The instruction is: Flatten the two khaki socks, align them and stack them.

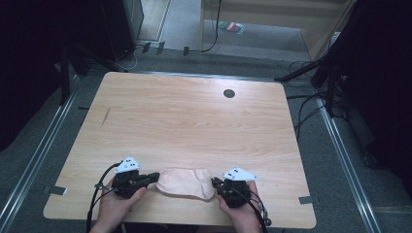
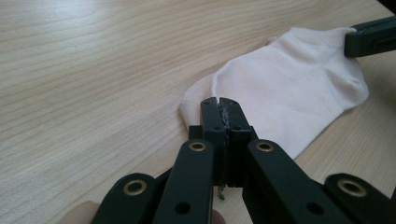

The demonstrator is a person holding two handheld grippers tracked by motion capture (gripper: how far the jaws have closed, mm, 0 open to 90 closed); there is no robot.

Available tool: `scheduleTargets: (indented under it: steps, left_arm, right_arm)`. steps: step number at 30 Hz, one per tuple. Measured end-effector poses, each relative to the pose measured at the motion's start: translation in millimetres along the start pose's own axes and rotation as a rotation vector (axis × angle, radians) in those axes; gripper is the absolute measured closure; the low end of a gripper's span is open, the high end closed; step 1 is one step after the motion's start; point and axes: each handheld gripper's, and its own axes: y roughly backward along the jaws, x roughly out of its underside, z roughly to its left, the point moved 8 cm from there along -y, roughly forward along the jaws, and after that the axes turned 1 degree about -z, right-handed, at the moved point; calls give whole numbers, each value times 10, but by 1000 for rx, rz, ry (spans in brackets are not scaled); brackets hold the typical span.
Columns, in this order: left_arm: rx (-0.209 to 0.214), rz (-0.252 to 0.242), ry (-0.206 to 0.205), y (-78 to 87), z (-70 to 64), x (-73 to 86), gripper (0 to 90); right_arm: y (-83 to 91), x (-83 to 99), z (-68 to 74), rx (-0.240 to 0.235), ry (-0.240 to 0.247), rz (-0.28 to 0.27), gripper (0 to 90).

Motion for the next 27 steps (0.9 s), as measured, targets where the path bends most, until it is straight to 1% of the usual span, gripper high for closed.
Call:
scheduleTargets:
  steps: [1,3,4,5,6,7,8,9,10,11,12,13,14,15,16,17,19,20,21,22,23,25,27]
  left_arm:
    - [4,3,1,-4,-9,6,900]
    - [-6,9,-10,-11,-1,14,900]
    - [-9,10,-10,-20,2,20,900]
    - [-31,19,-28,-36,8,35,900]
    - [-43,17,-34,-50,6,41,900]
    - [-52,16,-40,-61,10,49,900]
    - [-58,14,-36,-66,16,53,886]
    - [-62,8,-27,-65,23,51,855]
    - [-73,-3,-21,-59,34,42,796]
    - [-81,-15,-14,-48,50,30,727]
    - [-83,-20,-8,-33,60,24,658]
    - [-81,-39,4,-10,69,7,626]
    - [-83,-55,8,13,76,-7,603]
    - [-85,-91,8,57,73,-39,597]
    - [-83,-118,2,97,59,-66,614]
    - [-74,-143,-6,130,31,-95,653]
    - [-29,-161,-8,158,-46,-131,746]
    - [1,-155,-10,147,-80,-132,782]
    - [12,-137,-13,120,-100,-118,799]
    - [9,-114,-18,78,-107,-90,824]
    - [1,-95,-23,33,-102,-56,856]
    - [-23,-46,-12,-63,-52,26,881]
    - [-48,-20,-12,-122,-9,76,889]
  right_arm:
    - [-3,3,5,0,-2,0,885]
    - [-7,10,10,0,3,0,884]
    - [-12,15,6,8,6,0,884]
    - [-20,21,-5,14,11,0,882]
    - [-31,34,-22,25,12,3,871]
    - [-39,42,-33,29,15,2,853]
    - [-48,52,-40,25,5,-2,796]
    - [-57,54,-53,19,3,-11,722]
    - [-56,53,-62,24,-6,-19,671]
    - [-46,49,-73,29,-8,-28,649]
    - [-20,31,-80,23,-13,-47,625]
    - [1,16,-83,23,-19,-60,622]
    - [34,-3,-86,22,-25,-77,628]
    - [56,-17,-86,22,-29,-90,647]
    - [89,-38,-79,16,-33,-111,681]
    - [108,-48,-67,12,-36,-122,711]
    - [117,-69,-17,-11,-42,-137,788]
    - [106,-76,21,-27,-45,-137,830]
    - [83,-79,57,-38,-39,-129,876]
    - [47,-79,84,-39,-28,-118,900]
    - [6,-74,108,-40,-23,-103,900]
    - [-91,-50,131,-39,-18,-72,900]
    - [-180,-13,110,-12,-8,-45,900]
